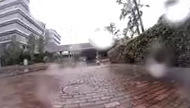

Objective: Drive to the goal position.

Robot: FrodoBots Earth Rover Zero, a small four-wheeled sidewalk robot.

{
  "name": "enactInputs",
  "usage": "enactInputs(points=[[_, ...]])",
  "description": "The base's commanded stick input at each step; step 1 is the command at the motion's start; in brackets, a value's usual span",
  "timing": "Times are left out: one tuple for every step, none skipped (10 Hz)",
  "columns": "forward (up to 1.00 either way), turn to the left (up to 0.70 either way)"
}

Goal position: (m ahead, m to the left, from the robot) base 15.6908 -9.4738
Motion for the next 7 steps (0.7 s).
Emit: enactInputs(points=[[0.70, 0.00], [0.70, 0.00], [0.70, 0.00], [0.70, 0.00], [0.70, 0.00], [0.70, 0.00], [0.70, 0.00]])
